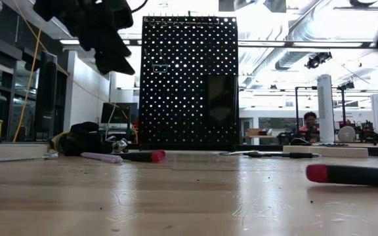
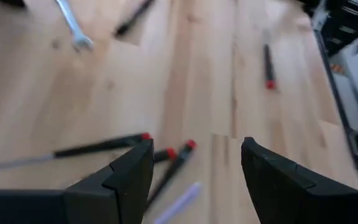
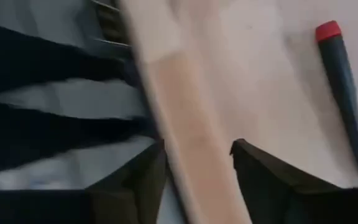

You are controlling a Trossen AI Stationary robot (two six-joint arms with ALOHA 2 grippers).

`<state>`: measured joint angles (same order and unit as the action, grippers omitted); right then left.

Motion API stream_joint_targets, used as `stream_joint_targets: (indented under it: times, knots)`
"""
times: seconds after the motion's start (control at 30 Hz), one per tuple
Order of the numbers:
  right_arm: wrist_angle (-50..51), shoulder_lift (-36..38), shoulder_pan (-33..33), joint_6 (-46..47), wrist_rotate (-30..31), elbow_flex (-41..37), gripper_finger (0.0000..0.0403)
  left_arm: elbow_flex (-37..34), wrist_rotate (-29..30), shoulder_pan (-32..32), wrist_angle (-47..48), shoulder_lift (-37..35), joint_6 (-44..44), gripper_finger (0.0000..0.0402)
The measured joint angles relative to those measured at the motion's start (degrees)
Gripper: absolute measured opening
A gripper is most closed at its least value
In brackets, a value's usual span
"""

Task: Hang tools onto peg board
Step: Put the nut driver into the black bin on the pegboard

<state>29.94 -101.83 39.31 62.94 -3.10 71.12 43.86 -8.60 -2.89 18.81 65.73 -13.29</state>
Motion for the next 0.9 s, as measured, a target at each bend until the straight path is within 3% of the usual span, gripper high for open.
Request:
stream_joint_targets:
  times: [0.17, 0.3, 0.43, 0.6, 0.9]
  knots:
    - [14.27, -11.05, -2.66, -8.96, 9.37, 9.51, 0.0196, 0.00, 1.75, 5.04, -0.32, 0.00, -3.02, 0.0223]
    - [16.48, -14.49, -5.15, -18.63, 15.18, 12.62, 0.0192, 0.00, 8.02, 9.14, -1.10, 0.00, -8.58, 0.0223]
    - [18.31, -14.66, -7.23, -22.75, 15.09, 10.56, 0.0190, 0.00, 13.61, 12.66, -2.08, 0.00, -14.35, 0.0223]
    - [20.30, -13.66, -9.38, -25.53, 13.66, 8.21, 0.0190, 0.00, 14.33, 15.20, -2.55, 0.00, -19.61, 0.0223]
    - [9.58, -12.05, -14.68, -23.92, 7.92, -0.40, 0.0186, 0.00, 15.71, 16.73, -2.42, 0.00, -17.54, 0.0223]
